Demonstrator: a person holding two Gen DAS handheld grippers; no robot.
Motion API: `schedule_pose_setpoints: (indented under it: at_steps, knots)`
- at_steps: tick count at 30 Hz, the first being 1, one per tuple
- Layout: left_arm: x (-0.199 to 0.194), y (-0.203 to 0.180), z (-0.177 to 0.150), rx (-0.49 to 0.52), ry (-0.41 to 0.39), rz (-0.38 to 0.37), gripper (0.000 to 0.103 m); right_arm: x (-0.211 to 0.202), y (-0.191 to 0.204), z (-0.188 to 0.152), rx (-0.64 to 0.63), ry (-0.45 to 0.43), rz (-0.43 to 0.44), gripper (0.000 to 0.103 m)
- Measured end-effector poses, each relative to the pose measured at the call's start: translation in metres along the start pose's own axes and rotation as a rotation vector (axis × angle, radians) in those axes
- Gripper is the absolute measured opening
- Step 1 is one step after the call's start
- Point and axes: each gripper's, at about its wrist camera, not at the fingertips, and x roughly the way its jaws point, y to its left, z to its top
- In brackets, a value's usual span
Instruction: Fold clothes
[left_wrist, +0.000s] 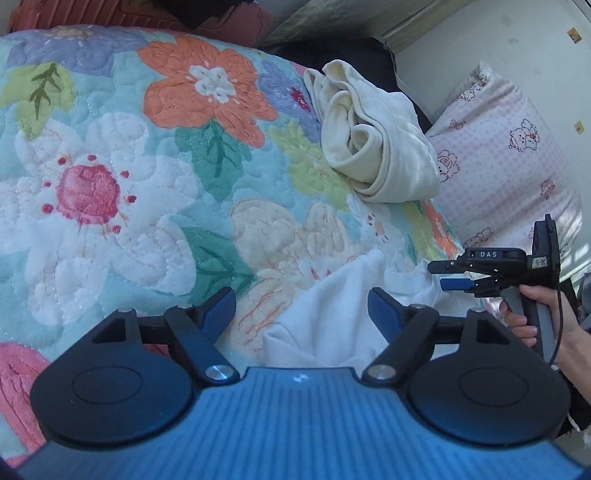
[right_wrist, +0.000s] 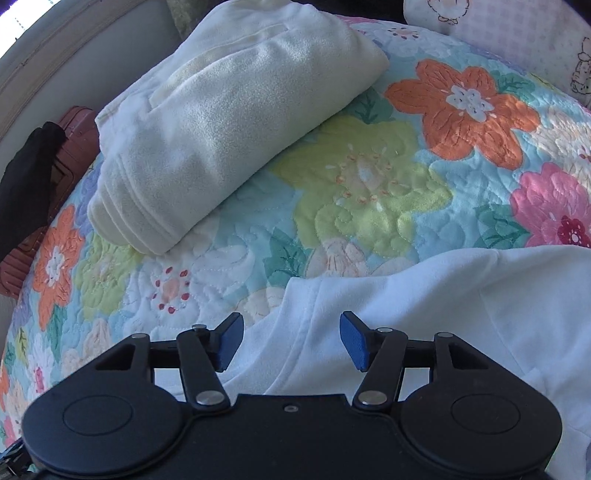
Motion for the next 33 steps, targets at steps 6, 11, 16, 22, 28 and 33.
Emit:
schedule_pose_setpoints:
  at_steps: [6,11,16,22,28,33]
  knots:
    - [-0.001,-0.001,0.0,0.016,-0.014,0.008,0.08,0.017,0.021,-0.025,-0.205,-0.087,-0.159,0.02]
    - [0.008,-0.027,-0.012,0.215,0.063,0.048,0.08,-0.005,0.023,-0.031,-0.247,-0.175,-0.173,0.009]
    - [0.023,-0.066,-0.04,0.57,0.111,0.204,0.078,-0.023,0.02,-0.036,-0.226,-0.266,-0.144,0.009]
    - [0.004,-0.062,-0.024,0.437,-0.03,0.201,0.011,-0.029,0.02,-0.037,-0.223,-0.341,-0.111,0.008]
    - [-0.009,-0.087,-0.027,0.542,-0.169,0.25,0.011,-0.035,0.028,-0.023,-0.203,-0.452,-0.124,0.008]
    - [0.025,-0.062,-0.028,0.471,-0.069,0.38,0.014,-0.02,0.027,-0.009,-0.12,-0.373,-0.145,0.019]
